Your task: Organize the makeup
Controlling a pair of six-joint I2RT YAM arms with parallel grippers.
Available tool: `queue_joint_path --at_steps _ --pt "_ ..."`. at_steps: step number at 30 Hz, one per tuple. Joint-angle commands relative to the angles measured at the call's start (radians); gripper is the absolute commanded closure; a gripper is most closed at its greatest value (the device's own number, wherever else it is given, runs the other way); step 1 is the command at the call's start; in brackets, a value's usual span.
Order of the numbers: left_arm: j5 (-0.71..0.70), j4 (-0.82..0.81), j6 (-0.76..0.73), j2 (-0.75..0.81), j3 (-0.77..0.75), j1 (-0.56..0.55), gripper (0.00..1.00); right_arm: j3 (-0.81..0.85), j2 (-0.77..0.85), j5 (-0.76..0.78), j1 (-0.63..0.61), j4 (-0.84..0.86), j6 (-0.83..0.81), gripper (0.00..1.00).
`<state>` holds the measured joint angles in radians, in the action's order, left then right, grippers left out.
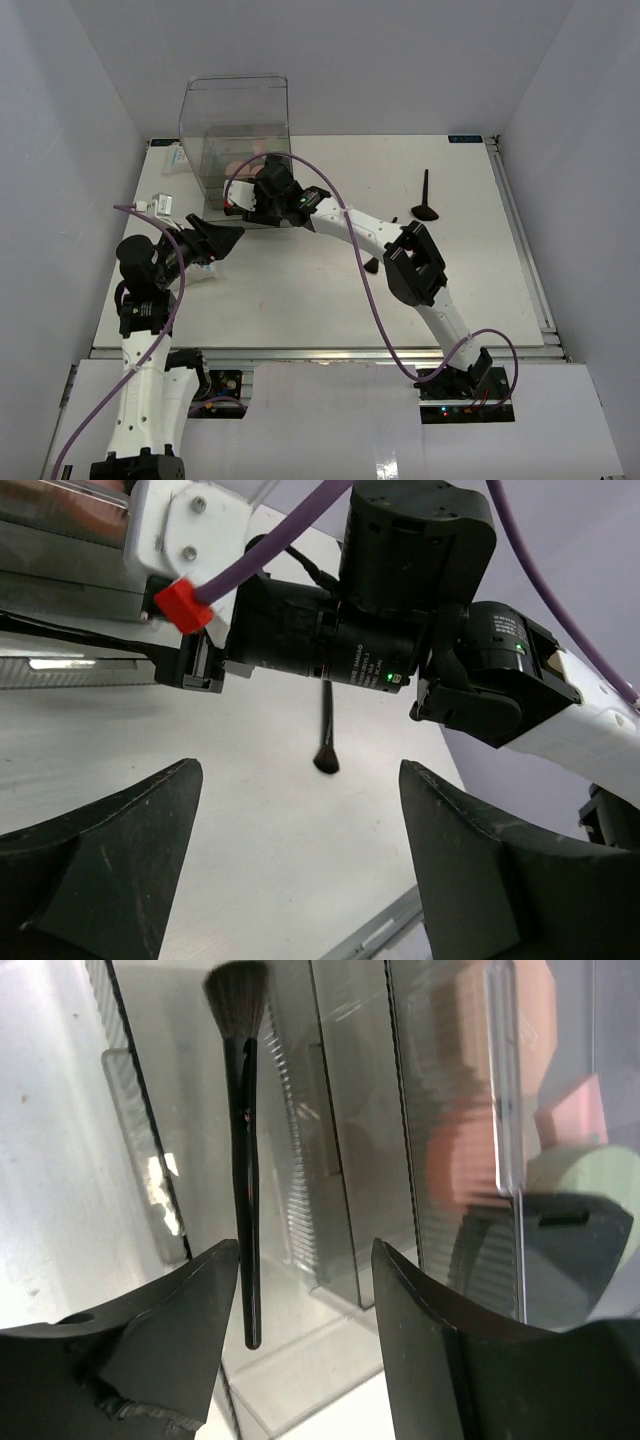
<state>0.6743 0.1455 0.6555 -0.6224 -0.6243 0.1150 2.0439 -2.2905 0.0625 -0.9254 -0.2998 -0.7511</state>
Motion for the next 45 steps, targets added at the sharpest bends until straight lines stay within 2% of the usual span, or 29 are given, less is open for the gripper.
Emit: queue_joint_path --at_steps 1,3,4,6,8,11,15,20,22,26,30,36,45 --pt "0.109 -0.044 0.059 -0.028 -0.02 -0.014 0.14 -0.047 0.244 -0.179 0.047 -0.089 0.096 0.36" --pt "0.108 -0.054 0.073 -0.043 -0.021 -0.038 0.16 -0.085 0.339 -0.318 0.094 -0.2 0.125 0.35" --pt "0.093 -0.061 0.074 -0.06 -0.025 -0.078 0.17 -0.148 0.385 -0.466 0.155 -0.227 0.138 0.35" --pt "0.046 -0.07 0.074 -0.09 -0.034 -0.213 0.18 -0.249 0.492 -0.671 0.273 -0.269 0.168 0.36" --pt "-0.049 -0.082 0.064 -0.145 -0.056 -0.352 0.18 -0.422 0.591 -0.775 0.376 -0.273 0.182 0.36" --pt "-0.203 -0.098 0.039 -0.262 -0.1 -0.526 0.18 -0.663 0.721 -0.847 0.495 -0.265 0.178 0.37" --pt "-0.358 -0.096 -0.048 -0.505 -0.231 -0.768 0.19 -0.871 0.861 -0.965 0.788 -0.26 0.223 0.37" --pt "-0.492 -0.023 -0.171 -0.874 -0.504 -0.912 0.24 -1.022 0.939 -1.082 1.094 -0.253 0.253 0.37" --pt "-0.542 0.03 -0.213 -0.991 -0.626 -0.947 0.27 -1.034 0.949 -1.074 1.161 -0.255 0.257 0.37" --pt "-0.646 0.124 -0.294 -1.225 -0.842 -0.99 0.35 -1.049 0.956 -1.024 1.214 -0.248 0.257 0.37" --pt "-0.738 0.224 -0.356 -1.429 -1.066 -1.003 0.42 -1.058 0.953 -1.037 1.232 -0.249 0.257 0.37" --pt "-0.817 0.288 -0.426 -1.562 -1.212 -1.021 0.44 -1.062 0.964 -1.046 1.237 -0.248 0.251 0.37" --pt "-0.811 0.308 -0.446 -1.647 -1.265 -1.036 0.47 -1.064 0.959 -1.059 1.237 -0.248 0.246 0.37"
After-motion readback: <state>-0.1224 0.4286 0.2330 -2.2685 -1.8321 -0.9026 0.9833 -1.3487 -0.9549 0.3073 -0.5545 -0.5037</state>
